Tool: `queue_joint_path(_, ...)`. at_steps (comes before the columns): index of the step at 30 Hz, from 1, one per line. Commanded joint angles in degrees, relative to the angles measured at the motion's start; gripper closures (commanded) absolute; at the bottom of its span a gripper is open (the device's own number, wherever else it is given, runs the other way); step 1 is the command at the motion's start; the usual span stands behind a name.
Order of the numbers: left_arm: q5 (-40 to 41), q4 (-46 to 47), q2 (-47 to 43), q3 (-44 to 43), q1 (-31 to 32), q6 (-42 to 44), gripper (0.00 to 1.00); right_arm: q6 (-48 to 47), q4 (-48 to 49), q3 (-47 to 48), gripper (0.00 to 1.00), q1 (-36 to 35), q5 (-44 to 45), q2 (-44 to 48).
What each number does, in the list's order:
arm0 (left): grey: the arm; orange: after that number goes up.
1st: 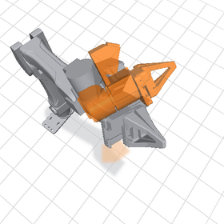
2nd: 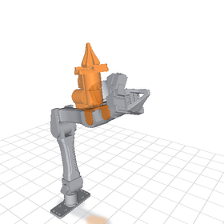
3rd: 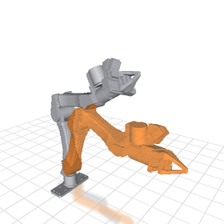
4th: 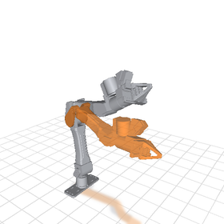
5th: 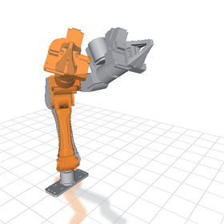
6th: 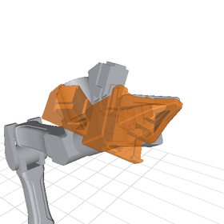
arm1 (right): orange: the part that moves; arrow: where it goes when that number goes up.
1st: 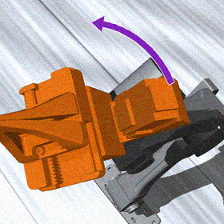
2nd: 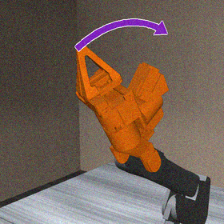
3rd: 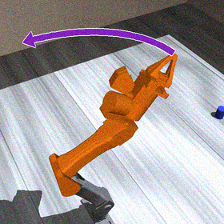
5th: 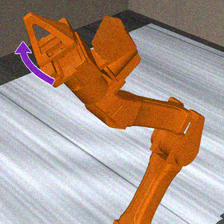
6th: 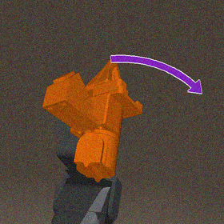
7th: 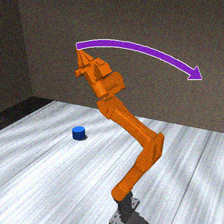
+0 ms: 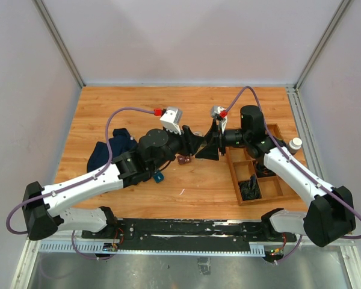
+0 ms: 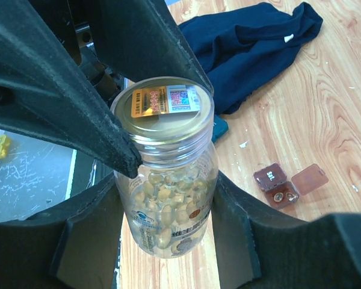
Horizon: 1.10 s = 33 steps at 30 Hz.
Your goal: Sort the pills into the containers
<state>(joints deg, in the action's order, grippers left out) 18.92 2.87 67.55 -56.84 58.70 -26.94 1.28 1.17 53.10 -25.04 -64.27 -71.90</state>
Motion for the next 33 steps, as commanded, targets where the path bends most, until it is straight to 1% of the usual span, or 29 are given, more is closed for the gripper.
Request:
queue_joint_path(1,-1.92,4.40,-1.98,1.27,0.47,2.02,0.83,-0.86,0.76,1.86,0.99,0.14,-2.47,1.34)
queue_joint_path(2,-2.94,5.63,-2.51,2.19,0.47,2.77,0.88,-0.72,1.16,1.76,0.99,0.16,-3.21,1.50)
queue_joint_path(4,-6.66,8.09,-4.05,4.11,-0.16,4.59,0.95,-0.62,1.97,1.57,0.99,0.16,-5.34,1.73)
queue_joint_path(6,-13.60,10.92,-5.39,6.15,-2.01,5.87,0.99,0.54,3.82,1.04,0.99,0.16,-7.58,2.00)
queue_joint_path(11,-34.94,17.95,-7.12,10.46,-8.41,9.00,1.00,1.57,5.89,0.51,0.99,0.16,-10.81,2.58)
queue_joint_path(13,-39.37,18.56,-6.76,10.69,-9.25,10.90,1.00,1.46,5.95,0.43,0.99,0.16,-10.95,2.60)
queue_joint_path(15,-40.34,18.74,-6.55,10.65,-9.39,12.67,0.99,1.18,5.79,0.43,0.99,0.16,-10.90,2.53)
queue_joint_path(16,-38.83,19.02,-6.82,10.74,-9.39,12.74,0.92,0.81,5.52,0.49,0.99,0.16,-10.76,2.50)
queue_joint_path(17,-37.01,19.15,-7.34,10.89,-9.39,12.40,0.78,0.26,4.78,0.59,0.99,0.16,-10.52,2.52)
queue_joint_path(19,-34.08,19.83,-9.23,11.62,-9.54,11.65,0.43,-0.79,3.85,0.72,0.99,0.16,-10.12,2.50)
queue_joint_path(20,-32.86,20.34,-10.50,12.18,-9.58,11.23,0.23,-1.19,3.61,0.75,0.99,0.16,-9.96,2.53)
queue_joint_path(21,-32.24,21.14,-12.37,12.98,-9.57,11.19,0.16,-1.31,3.54,0.77,0.99,0.16,-9.75,2.52)
queue_joint_path(22,-32.03,22.05,-13.76,13.89,-9.58,11.32,0.11,-1.34,3.51,0.78,0.99,0.16,-9.66,2.47)
queue_joint_path(24,-31.54,23.37,-15.80,15.15,-9.57,11.38,0.08,-1.42,3.56,0.69,0.99,0.16,-9.73,2.49)
queue_joint_path(27,-30.84,23.09,-15.90,15.16,-9.59,11.03,0.08,-1.62,3.58,0.70,0.99,0.08,-10.07,2.34)
queue_joint_path(28,-30.46,23.06,-15.28,14.90,-9.59,10.50,0.10,-1.63,3.52,0.69,0.99,0.08,-10.08,2.36)
queue_joint_path(31,-30.10,24.36,-12.65,14.29,-9.57,8.41,0.20,-1.71,3.50,0.67,0.99,0.08,-10.00,2.28)
queue_joint_path(33,-30.12,25.03,-10.79,13.83,-9.57,7.36,0.25,-1.80,3.42,0.71,0.99,0.08,-9.91,2.33)
